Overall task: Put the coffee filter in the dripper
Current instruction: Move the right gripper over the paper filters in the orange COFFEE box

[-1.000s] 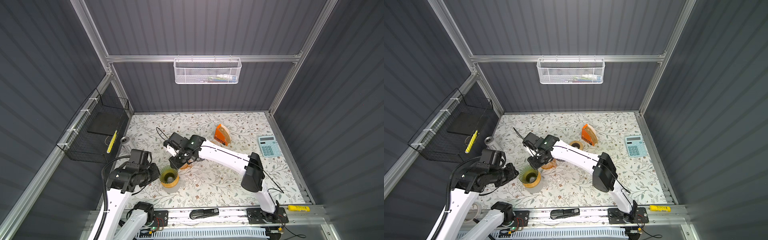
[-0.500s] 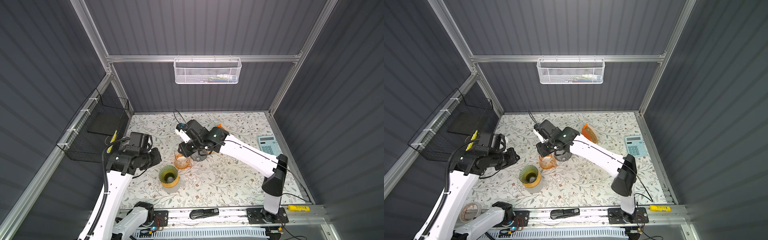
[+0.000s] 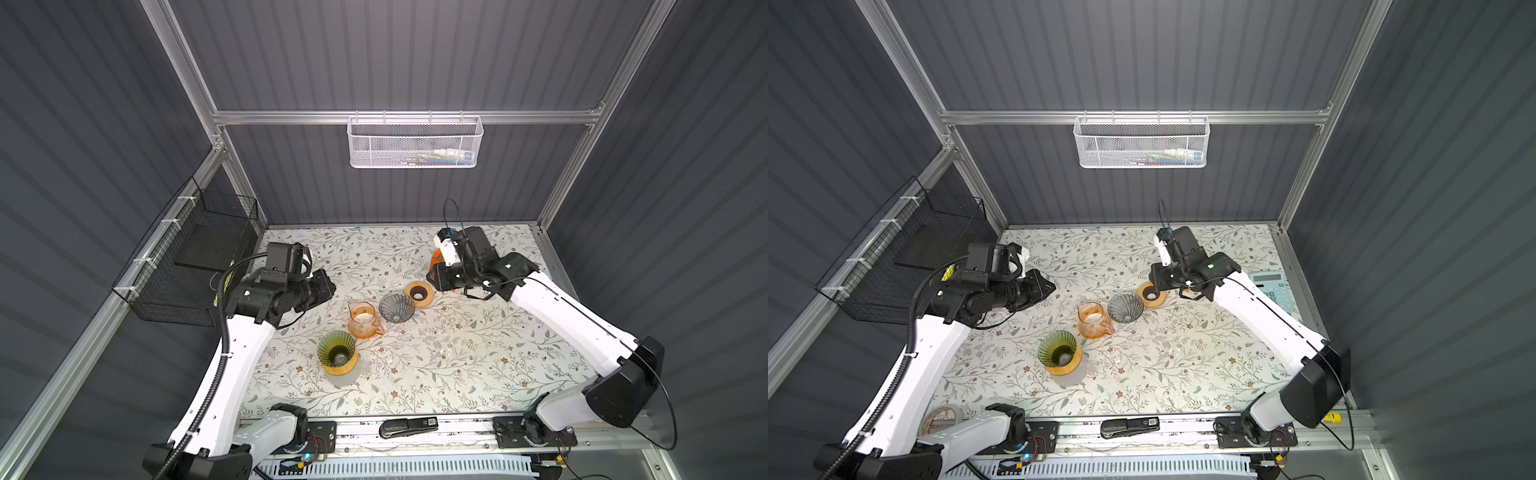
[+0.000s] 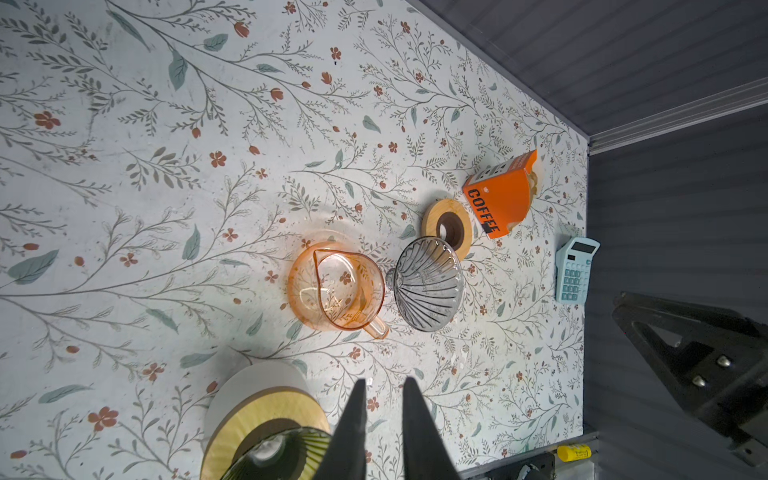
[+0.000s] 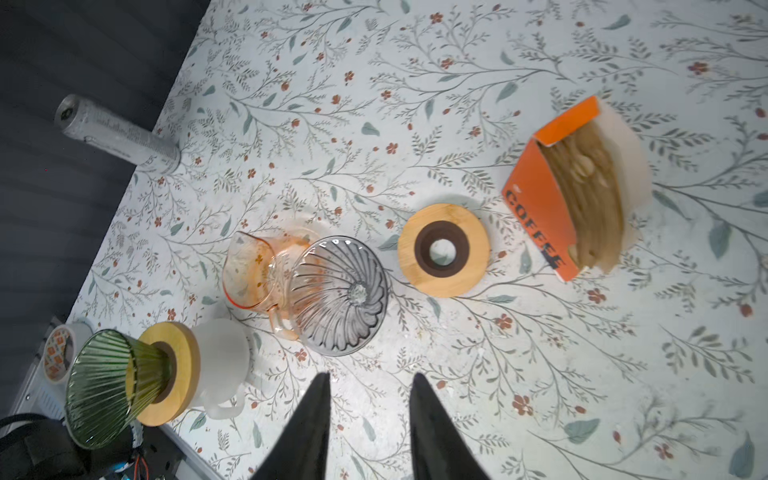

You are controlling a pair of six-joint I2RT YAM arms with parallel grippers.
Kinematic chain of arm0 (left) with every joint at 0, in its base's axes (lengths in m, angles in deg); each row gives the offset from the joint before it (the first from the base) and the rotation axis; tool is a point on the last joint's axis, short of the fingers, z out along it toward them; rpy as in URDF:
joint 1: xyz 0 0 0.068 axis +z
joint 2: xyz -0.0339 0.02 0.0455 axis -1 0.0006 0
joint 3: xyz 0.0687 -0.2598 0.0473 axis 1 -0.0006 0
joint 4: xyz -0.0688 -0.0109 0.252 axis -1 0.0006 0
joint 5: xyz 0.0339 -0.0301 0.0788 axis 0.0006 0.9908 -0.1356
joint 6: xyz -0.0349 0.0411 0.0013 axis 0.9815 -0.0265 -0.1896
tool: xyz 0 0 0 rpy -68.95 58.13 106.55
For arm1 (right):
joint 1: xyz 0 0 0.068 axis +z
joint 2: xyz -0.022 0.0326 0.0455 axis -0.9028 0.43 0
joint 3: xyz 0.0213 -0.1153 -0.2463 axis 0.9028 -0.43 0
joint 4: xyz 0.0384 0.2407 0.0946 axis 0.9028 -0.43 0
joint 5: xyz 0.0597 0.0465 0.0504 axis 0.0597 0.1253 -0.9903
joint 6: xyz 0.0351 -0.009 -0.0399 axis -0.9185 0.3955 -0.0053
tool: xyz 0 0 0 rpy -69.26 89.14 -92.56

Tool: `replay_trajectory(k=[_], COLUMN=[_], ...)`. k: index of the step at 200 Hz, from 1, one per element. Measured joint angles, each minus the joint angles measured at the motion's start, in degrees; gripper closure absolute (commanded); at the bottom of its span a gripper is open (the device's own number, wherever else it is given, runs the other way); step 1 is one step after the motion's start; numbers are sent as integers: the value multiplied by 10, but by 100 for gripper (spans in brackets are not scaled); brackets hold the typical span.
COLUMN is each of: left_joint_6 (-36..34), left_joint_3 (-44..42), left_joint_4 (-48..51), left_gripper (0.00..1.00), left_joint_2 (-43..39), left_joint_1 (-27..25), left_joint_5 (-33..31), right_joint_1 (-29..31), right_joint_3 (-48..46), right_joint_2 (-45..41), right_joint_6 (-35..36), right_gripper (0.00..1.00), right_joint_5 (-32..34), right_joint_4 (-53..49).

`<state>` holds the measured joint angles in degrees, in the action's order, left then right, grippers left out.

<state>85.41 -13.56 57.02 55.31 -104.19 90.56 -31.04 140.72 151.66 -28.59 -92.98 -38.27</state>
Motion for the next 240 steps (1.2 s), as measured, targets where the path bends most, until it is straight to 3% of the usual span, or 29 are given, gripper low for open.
replay_trajectory(k=[76,169,240], left_joint_6=[8,6,6], left_joint_3=[57,85,105], left_joint_4=[-66,-139,-142], left_gripper=[84,85,85], left_joint_2=[123,217,273], left_joint_1=[-17,-27,-27], left_joint_5=[18,23,30], right_joint_1=[-132,-165,-170], right_joint_3=[-89,-73,-10], right_joint_2=[-5,135,223], right_joint_6=[25,52,68], right_gripper=[76,75,81], right_joint_5=[-31,-45,-42], right_joint_4=[53,82,86])
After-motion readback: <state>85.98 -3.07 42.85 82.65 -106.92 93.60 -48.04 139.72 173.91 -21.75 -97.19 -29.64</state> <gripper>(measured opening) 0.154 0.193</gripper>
